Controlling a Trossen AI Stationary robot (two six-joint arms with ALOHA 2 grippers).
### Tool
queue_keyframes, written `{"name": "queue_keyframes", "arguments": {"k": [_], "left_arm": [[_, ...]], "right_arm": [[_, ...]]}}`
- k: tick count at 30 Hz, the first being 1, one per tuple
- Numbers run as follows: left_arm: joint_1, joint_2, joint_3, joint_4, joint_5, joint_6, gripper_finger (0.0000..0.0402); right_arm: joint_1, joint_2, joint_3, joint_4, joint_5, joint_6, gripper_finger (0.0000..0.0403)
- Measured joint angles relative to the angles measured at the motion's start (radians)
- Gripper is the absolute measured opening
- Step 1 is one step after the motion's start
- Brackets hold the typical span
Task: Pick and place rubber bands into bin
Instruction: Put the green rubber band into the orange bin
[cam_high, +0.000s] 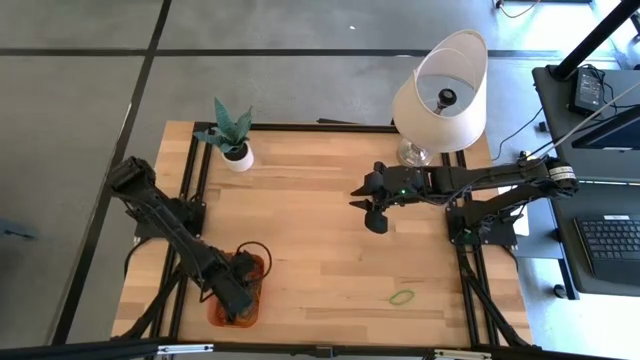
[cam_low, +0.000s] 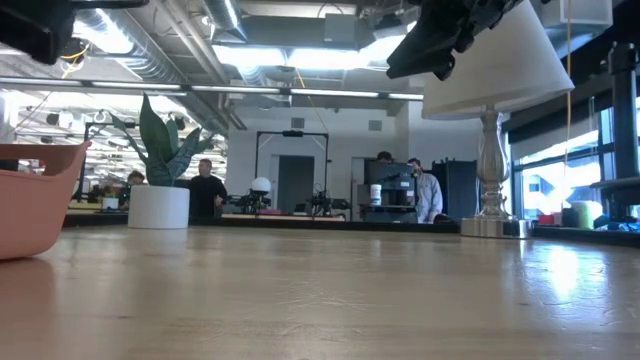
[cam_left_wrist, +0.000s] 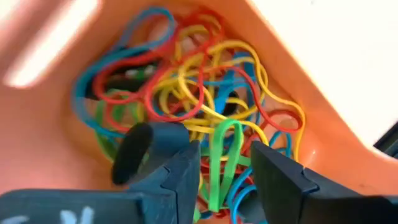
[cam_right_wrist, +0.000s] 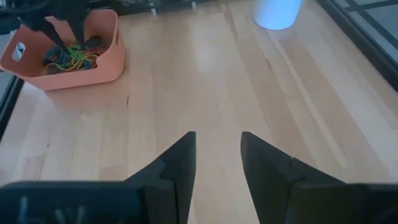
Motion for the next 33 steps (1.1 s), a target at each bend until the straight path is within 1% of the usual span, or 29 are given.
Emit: {"name": "queue_keyframes", "arguments": {"k": [7,9,13,15,18,21,22,26,33], "left_arm": [[0.027,-0.119,0.0,-0.082,-0.004,0.034,0.0135],[0.032,-0.16,0.0,-0.095,-0.023,0.061,0.0132],[0.038,-0.24,0.0,-0.106,-0.14,0.124,0.012],[0.038,-0.275,0.0,-0.107,-0.211,0.174,0.0111],[0.046,-0.32,0.0,-0.106,-0.283,0.271,0.0092],[0.065,-0.349,0.0,-0.106,-0.314,0.377,0.0064],[0.074,-0.354,0.0,-0.106,-0.323,0.415,0.0053],[0.126,-0.36,0.0,-0.106,-0.337,0.588,0.0008],[0.253,-0.359,0.0,-0.095,-0.265,0.893,0.0002]], "right_arm": [[0.0,0.0,0.0,0.0,0.0,0.002,0.0131],[0.0,0.0,0.0,-0.001,0.0,0.029,0.0131],[0.0,0.0,0.0,-0.005,-0.001,0.109,0.013],[0.001,0.0,0.0,-0.008,-0.001,0.13,0.0122],[0.028,0.0,0.009,-0.029,0.01,0.132,0.0083],[0.068,0.0,0.03,-0.045,0.032,0.133,0.0023],[0.079,0.0,0.037,-0.058,0.034,0.138,0.0012],[0.133,0.003,0.061,-0.144,0.091,0.258,0.0009],[0.279,0.037,0.087,-0.389,0.116,0.55,0.0002]]}}
